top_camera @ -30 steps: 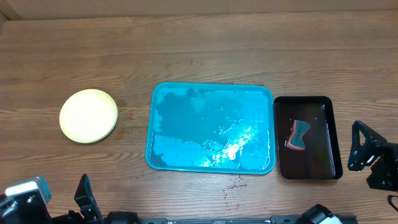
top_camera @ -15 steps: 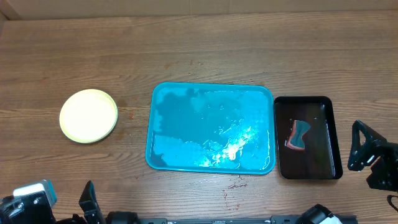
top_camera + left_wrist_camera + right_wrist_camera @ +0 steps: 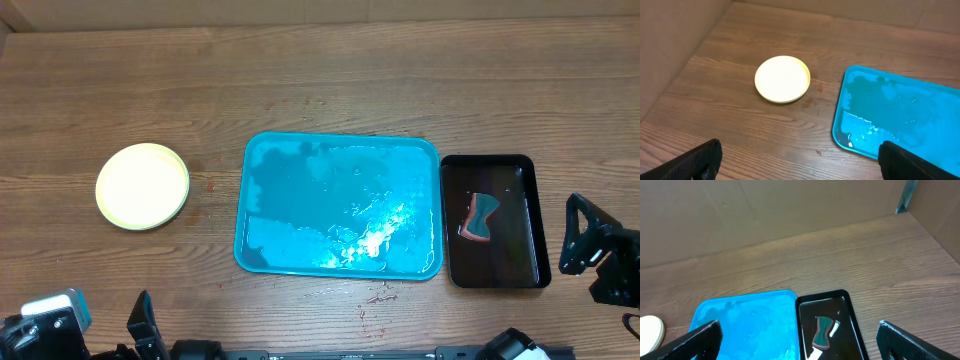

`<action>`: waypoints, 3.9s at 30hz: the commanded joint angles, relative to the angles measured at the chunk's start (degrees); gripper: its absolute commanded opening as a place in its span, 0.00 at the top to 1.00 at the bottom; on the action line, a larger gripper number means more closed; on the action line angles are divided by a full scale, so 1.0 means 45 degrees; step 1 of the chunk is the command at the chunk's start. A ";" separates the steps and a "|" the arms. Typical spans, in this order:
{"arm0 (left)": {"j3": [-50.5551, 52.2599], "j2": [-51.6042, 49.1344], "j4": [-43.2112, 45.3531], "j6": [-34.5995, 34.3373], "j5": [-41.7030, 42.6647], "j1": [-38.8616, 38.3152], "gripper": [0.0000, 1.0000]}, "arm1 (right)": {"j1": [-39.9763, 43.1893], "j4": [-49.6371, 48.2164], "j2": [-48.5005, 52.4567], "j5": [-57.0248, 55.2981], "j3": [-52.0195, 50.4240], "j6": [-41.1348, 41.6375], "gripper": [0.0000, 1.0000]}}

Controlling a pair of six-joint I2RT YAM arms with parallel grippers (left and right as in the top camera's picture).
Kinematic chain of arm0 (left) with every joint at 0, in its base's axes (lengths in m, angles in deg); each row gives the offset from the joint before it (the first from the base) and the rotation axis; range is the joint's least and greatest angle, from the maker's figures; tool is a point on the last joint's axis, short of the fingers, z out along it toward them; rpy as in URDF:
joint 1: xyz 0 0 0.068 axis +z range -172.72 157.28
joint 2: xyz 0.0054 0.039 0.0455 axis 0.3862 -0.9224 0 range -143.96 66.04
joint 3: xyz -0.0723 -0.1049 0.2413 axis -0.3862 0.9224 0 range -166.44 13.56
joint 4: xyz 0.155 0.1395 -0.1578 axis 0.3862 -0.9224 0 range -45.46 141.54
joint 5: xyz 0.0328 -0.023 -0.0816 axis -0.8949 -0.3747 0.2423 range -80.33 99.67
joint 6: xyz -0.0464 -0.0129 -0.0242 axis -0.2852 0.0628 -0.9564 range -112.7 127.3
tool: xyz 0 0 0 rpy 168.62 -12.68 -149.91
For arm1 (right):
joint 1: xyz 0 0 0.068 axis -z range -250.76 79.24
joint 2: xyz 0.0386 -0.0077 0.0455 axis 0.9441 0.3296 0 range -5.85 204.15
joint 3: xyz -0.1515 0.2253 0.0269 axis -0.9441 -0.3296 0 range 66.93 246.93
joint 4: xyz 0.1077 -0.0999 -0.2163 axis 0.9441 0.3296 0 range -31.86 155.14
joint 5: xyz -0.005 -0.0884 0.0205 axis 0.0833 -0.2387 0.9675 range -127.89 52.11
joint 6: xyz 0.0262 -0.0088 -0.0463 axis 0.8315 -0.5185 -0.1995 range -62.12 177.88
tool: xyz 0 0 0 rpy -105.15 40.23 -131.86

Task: Clean dirty plates on tray and stack at the side

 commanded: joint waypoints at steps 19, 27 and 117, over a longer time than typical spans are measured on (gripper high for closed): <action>-0.0053 0.0049 -0.0015 -0.0175 0.0151 -0.0068 0.00 | 0.0063 -0.0053 -0.0034 0.0699 -0.0010 0.0073 0.00; -0.0053 0.0049 -0.0015 -0.0175 0.0151 -0.0068 0.00 | 0.0063 -0.0228 -0.0034 0.0738 -0.0010 0.0432 0.00; -0.0053 0.0049 -0.0015 -0.0175 0.0151 -0.0068 0.00 | 0.7917 -2.0589 -1.2118 0.7223 -2.5233 -0.3866 0.00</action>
